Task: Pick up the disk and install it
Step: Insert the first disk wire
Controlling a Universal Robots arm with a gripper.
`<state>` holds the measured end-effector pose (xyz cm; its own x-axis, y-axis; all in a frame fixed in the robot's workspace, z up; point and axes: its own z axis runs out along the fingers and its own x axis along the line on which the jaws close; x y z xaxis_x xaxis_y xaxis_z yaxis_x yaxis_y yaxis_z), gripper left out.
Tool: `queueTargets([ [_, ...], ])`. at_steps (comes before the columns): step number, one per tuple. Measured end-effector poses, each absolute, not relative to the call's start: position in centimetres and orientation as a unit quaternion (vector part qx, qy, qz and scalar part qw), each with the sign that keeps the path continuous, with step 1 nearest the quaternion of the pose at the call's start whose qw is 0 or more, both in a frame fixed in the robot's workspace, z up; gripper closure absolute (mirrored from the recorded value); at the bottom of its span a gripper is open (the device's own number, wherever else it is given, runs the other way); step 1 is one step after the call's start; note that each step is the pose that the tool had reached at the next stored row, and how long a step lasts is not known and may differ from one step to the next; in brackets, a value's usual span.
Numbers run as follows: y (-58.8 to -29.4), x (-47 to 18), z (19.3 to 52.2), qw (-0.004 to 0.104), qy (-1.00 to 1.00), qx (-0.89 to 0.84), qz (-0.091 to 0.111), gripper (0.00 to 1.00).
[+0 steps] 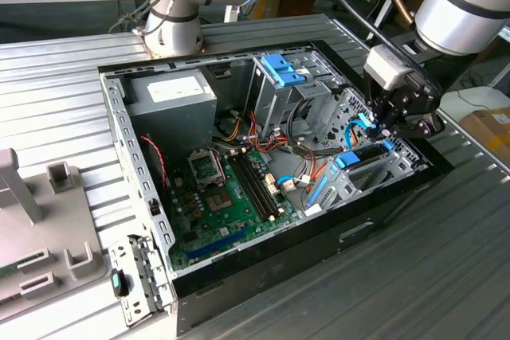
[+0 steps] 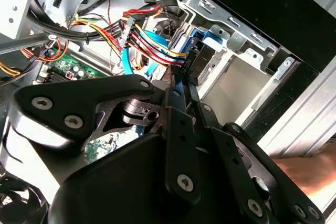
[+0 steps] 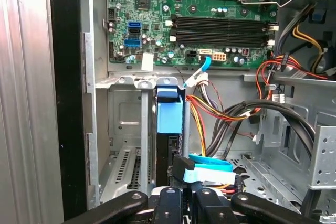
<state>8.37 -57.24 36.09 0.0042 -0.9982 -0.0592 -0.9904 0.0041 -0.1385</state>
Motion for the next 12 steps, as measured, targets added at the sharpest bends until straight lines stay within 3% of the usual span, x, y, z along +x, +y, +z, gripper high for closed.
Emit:
queueTargets([
  [6,-57.26,8.34,36.04,0.074,0.707,-0.703,-0.032,0.84],
  [8,-57.29,8.26,36.03,0.082,0.707,-0.702,-0.026,0.84],
  [12,-57.52,8.25,36.02,0.087,0.708,-0.7,-0.024,0.84],
])
